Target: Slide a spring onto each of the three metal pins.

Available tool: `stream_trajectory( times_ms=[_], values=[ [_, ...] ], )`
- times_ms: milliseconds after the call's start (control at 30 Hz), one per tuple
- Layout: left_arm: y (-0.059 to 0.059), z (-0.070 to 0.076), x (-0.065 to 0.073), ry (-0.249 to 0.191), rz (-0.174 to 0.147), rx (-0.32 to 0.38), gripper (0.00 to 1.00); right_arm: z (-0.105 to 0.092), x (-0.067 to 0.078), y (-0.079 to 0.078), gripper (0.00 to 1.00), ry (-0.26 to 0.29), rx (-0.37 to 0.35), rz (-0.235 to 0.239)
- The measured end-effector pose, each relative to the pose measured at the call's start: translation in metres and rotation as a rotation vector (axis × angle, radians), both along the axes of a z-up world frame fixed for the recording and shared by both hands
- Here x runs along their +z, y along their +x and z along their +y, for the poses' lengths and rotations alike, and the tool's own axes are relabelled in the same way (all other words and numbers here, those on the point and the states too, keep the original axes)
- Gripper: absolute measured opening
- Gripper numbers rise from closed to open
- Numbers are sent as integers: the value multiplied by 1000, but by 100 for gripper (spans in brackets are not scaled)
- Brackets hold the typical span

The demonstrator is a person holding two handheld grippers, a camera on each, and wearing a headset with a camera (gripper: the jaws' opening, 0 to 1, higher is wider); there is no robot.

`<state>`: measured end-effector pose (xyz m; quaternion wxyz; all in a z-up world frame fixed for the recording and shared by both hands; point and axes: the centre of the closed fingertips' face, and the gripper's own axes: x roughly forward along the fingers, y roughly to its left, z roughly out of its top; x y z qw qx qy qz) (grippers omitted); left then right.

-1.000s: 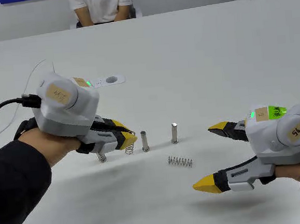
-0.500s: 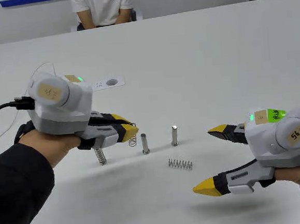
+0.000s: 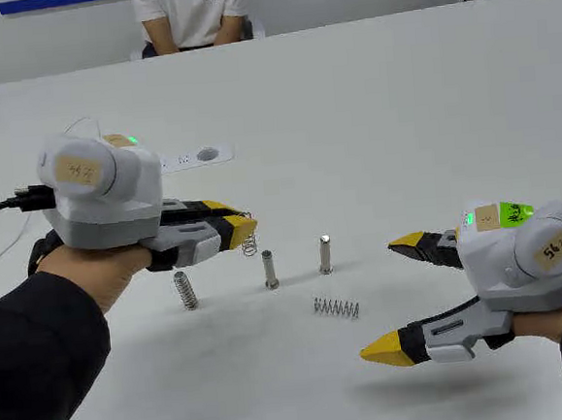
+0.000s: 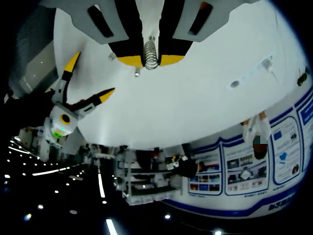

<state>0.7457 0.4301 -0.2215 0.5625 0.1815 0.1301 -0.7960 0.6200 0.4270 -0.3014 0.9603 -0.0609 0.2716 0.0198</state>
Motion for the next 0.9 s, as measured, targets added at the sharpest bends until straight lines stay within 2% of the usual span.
stream_trajectory(
  times_ms=[233, 367, 900],
  values=[
    [-3, -4, 2, -53, 16, 21, 10, 0, 0, 0, 83, 2, -1, 0],
    [-3, -6, 1, -66, 17, 34, 10, 0, -1, -1, 83, 2, -2, 2],
    [-1, -12, -8, -67, 18, 77, 10, -1, -1, -1, 83, 3, -5, 3]
  ],
)
